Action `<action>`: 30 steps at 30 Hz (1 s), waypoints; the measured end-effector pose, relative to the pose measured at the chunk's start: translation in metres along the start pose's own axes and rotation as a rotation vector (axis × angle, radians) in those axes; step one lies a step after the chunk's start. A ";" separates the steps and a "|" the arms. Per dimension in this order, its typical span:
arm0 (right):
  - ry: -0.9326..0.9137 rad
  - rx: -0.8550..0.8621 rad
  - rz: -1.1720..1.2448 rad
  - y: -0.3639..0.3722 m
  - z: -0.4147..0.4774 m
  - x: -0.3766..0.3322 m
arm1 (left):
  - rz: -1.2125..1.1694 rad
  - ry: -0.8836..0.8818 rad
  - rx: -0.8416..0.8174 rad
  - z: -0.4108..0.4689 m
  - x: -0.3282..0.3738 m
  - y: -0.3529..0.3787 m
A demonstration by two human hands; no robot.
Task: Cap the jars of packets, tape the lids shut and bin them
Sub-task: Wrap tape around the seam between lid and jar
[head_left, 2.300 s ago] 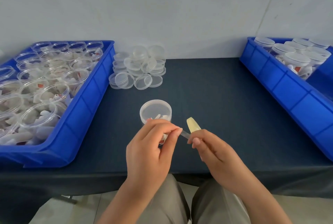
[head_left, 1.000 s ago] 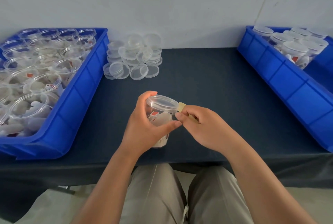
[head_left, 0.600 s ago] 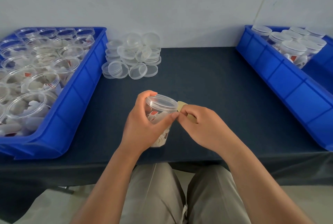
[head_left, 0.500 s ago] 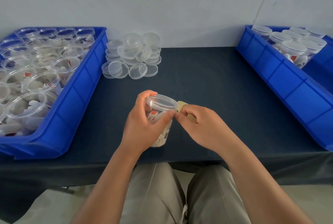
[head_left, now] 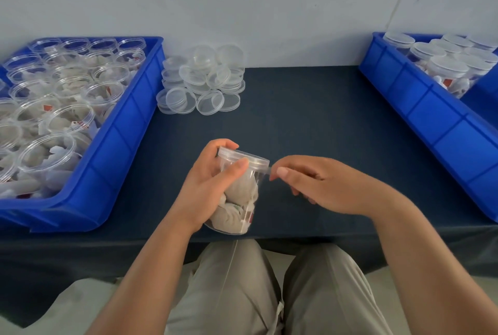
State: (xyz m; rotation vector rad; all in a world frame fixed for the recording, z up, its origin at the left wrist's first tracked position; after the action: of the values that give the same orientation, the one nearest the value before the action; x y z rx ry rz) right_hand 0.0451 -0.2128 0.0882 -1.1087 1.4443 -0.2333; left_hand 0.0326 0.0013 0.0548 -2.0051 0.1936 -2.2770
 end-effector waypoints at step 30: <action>0.008 0.162 0.082 -0.002 -0.018 -0.001 | -0.221 -0.091 -0.144 -0.009 0.009 0.006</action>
State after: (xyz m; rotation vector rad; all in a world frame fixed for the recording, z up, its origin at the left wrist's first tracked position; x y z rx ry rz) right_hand 0.0307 -0.2215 0.0948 -0.9162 1.4478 -0.2914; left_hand 0.0223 -0.0059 0.0612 -2.3030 0.1383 -2.3526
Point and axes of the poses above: each hand's wrist, its own z-axis towards the middle knuckle, its own y-axis out of the palm, x = y × z, the point moved 8 cm from there along z, towards the middle knuckle, and after that the axes turned 6 degrees about y, right-handed, at the moved point
